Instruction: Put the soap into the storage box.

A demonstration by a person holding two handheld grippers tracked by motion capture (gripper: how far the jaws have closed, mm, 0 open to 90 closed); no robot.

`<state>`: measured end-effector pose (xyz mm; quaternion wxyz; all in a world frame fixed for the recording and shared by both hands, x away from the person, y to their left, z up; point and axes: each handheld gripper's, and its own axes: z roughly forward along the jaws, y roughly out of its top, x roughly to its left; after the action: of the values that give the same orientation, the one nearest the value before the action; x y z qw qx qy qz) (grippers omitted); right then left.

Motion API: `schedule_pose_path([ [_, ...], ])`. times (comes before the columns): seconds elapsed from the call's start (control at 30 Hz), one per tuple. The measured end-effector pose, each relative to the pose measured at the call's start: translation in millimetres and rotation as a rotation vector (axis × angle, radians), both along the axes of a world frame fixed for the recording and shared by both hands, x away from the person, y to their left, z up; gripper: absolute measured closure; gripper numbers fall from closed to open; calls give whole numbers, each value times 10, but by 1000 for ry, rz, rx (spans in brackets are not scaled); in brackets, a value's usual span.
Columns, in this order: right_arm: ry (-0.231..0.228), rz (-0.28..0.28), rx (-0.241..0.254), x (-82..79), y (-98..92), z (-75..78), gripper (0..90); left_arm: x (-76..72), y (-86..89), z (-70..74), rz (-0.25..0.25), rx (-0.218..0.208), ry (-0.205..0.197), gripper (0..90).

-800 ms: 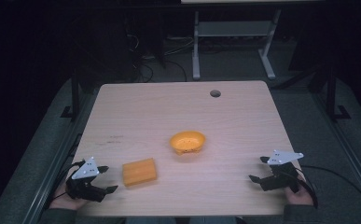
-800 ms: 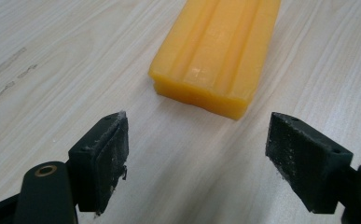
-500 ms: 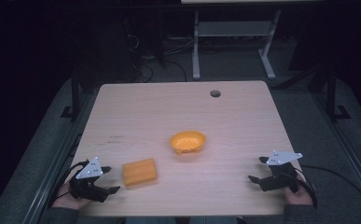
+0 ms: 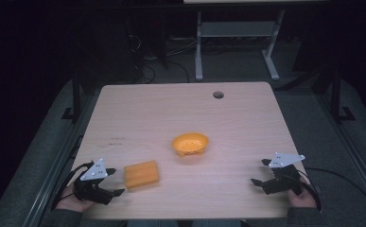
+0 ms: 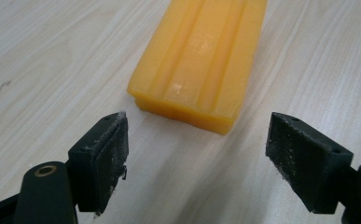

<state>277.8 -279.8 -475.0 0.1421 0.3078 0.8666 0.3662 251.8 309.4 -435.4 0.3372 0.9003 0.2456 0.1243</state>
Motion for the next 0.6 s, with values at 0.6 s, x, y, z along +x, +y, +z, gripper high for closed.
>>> schedule_pose_path([
  [0.6,0,8,-5,3,8,-1,137,21,-78,46,-18,0,-23,204],
])
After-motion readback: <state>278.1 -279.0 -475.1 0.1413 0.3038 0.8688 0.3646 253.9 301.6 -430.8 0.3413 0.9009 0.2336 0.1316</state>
